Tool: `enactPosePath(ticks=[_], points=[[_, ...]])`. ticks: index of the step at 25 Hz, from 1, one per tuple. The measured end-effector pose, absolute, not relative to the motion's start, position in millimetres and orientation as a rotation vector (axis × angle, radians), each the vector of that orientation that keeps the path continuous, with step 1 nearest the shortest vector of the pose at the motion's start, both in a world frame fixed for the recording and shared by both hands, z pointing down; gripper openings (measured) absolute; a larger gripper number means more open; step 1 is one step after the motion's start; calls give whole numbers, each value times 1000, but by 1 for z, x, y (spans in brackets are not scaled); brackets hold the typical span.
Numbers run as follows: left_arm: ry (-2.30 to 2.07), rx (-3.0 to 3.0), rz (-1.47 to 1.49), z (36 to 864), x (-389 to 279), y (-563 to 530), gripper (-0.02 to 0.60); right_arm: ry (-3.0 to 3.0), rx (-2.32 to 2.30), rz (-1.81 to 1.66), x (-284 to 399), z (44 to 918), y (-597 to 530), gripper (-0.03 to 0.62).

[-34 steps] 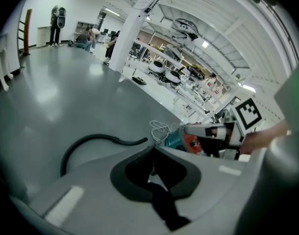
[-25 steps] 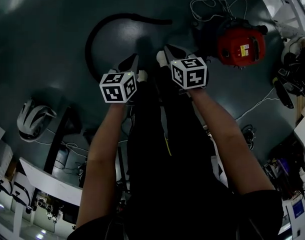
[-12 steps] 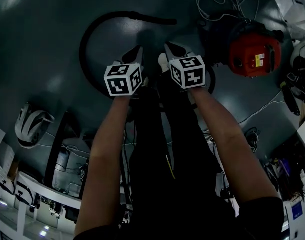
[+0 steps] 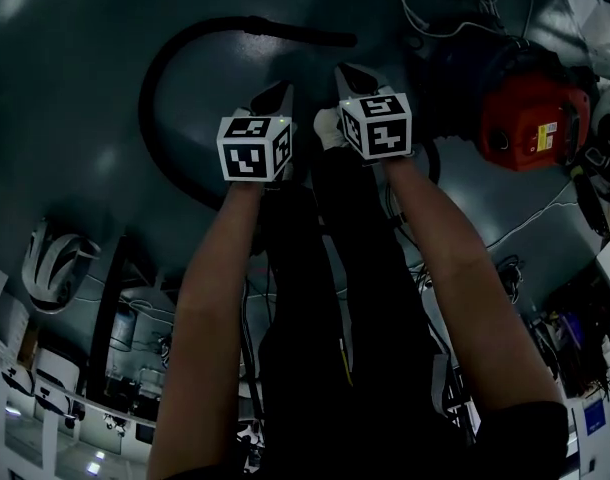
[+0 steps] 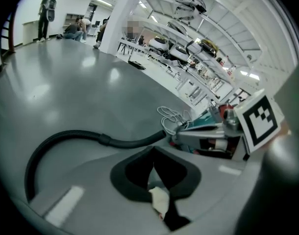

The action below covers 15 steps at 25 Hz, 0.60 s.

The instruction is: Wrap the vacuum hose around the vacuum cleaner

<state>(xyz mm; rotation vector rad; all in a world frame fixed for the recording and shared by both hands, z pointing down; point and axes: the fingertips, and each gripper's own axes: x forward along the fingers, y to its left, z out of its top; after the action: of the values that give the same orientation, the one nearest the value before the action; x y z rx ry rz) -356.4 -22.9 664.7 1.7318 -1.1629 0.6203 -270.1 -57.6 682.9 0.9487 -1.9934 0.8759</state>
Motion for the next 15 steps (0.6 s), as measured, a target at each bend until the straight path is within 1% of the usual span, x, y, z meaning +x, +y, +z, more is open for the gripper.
enactPosePath(ticks=[7,8,9,14,15], points=[[-1138,1754,634,703,-351,-40,11,-1938,1077,852,-263,719,-78,-2],[-1135,1751,632,707,-352,-41,11,-1930,1089,847,-260,723,-79,6],[-1133,1748,630,711,-352,-42,11,-1924,1098,845,-258,727,-81,51],[-1135,1731,618,727,-352,-46,11,-1903,1138,844,-246,740,-95,111],[-1134,1732,617,729,-351,-47,11,-1902,1144,843,-245,742,-97,131]])
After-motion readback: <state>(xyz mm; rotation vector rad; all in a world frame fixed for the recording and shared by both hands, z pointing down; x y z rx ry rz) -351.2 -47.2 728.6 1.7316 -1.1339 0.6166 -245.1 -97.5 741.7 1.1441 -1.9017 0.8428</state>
